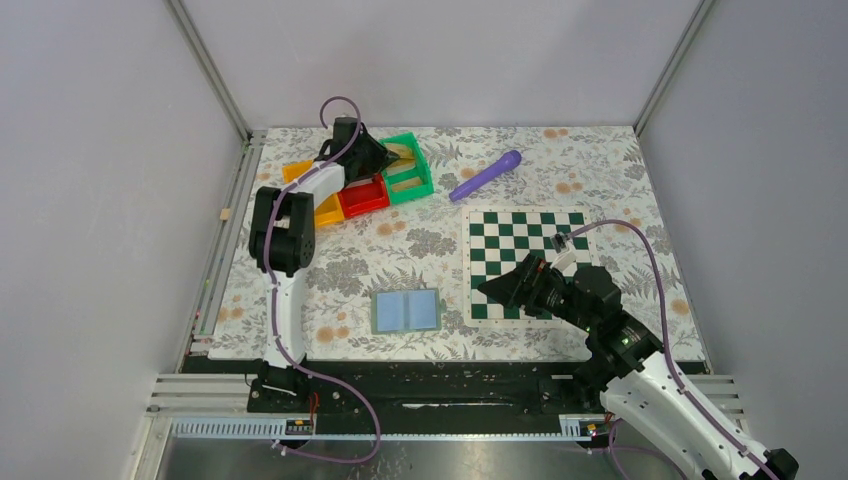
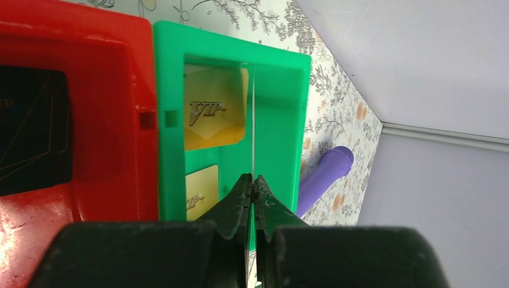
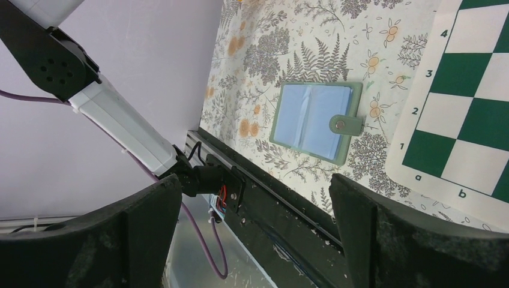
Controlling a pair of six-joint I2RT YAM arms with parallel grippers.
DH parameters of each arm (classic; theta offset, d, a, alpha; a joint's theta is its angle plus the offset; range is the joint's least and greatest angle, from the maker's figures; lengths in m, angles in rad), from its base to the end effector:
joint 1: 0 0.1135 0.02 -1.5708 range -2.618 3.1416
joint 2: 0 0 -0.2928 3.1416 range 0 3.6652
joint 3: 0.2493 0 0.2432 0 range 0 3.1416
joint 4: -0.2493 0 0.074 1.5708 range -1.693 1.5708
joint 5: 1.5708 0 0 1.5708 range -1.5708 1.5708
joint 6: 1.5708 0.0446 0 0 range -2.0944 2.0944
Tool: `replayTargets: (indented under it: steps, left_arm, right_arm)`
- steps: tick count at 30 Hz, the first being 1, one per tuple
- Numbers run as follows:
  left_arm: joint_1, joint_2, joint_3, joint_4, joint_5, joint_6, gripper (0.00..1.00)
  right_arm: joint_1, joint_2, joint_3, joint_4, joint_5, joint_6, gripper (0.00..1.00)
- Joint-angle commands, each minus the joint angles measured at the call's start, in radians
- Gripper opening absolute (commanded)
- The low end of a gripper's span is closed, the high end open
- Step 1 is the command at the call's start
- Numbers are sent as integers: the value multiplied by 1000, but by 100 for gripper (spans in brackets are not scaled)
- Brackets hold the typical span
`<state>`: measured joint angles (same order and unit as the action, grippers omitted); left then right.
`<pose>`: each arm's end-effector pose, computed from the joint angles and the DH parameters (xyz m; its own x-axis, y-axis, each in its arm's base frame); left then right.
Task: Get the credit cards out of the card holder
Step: Place the credit card in the storage box.
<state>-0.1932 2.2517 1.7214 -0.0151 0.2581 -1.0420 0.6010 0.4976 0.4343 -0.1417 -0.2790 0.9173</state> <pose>0.5259 -0.1145 0.2128 -0.6020 -0.7329 -0.3170 -0.2379 0.5436 -0.8050 0.0888 0.0758 0.2744 -0.7102 0.4385 -0.5507 -0.3324 0.4807 0.8114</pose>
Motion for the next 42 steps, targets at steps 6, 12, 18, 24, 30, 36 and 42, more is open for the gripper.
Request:
replayTargets:
  steps: [6,12,18,24,30,36,42]
  left_arm:
    - [18,38,81,-23,11,67,8]
    - [20,49,87,-27,13,85,20]
    - [21,62,108,-36,34,87,26]
    - [23,46,115,-48,27,93,33]
    - [27,37,124,-61,30,90,35]
    - [29,31,127,-85,16,99,37]
    - [36,27,132,-104,8,105,39]
  right_arm:
    - [-3,6,-10,66,17,32,99]
    - [-3,26,-12,85,15,50,100]
    - [-3,41,-38,130,12,85,99]
    - [-3,57,-37,131,1,84,99]
    - [-3,61,-30,156,0,74,99]
    - [-3,65,-23,157,1,69,99]
    - [-3,68,-19,161,-2,69,99]
